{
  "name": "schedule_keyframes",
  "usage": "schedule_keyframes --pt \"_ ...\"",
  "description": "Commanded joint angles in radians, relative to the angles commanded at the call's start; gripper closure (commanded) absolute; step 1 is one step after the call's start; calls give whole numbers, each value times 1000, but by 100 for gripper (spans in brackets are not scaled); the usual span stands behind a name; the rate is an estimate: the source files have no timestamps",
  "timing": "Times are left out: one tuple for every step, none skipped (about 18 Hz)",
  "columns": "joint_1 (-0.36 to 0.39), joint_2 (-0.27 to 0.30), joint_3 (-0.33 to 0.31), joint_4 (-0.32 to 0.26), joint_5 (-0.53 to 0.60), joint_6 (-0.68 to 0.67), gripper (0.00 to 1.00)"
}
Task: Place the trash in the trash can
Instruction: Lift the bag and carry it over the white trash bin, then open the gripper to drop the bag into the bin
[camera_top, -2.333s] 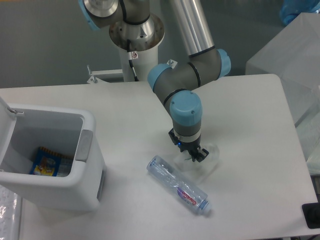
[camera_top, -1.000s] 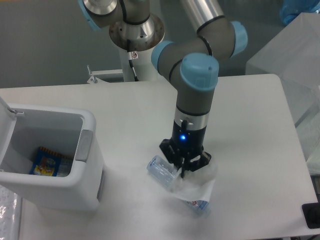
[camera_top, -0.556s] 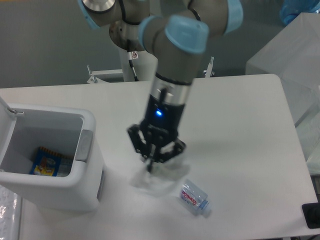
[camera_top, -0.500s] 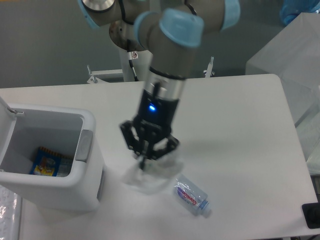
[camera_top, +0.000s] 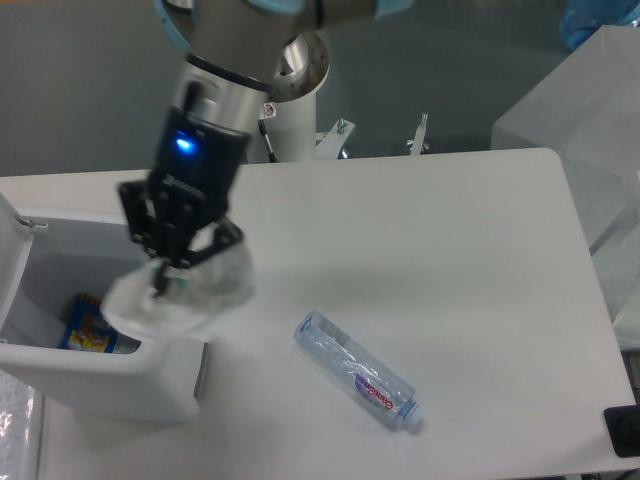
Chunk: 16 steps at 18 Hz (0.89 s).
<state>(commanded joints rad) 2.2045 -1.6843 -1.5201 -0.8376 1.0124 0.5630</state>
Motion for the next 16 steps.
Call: schedule_keyframes --pt "-11 0 -5 0 2 2 90" --pt "-21 0 -8 -2 3 5 86" --pt "-35 0 -14 0 6 5 83" --pt "-46 0 -20 0 6 9 79" --pt "-52 0 -25 2 6 11 72" --pt "-54 0 -26 2 6 15 58" --pt "-54 -3 -26 2 5 21 35" --pt "-54 -3 -28 2 5 28 7" --pt "-54 -2 -32 2 5 32 0" --pt "-54 0 -37 2 5 32 0" --pt "-54 2 -38 3 5 32 0" --pt "-54 2 -34 3 5 32 0" --pt "-52 2 -34 3 3 32 0" --pt "-52 0 -31 3 3 31 0" --pt "-45 -5 -28 3 3 32 0" --pt "-32 -6 -26 5 3 31 0"
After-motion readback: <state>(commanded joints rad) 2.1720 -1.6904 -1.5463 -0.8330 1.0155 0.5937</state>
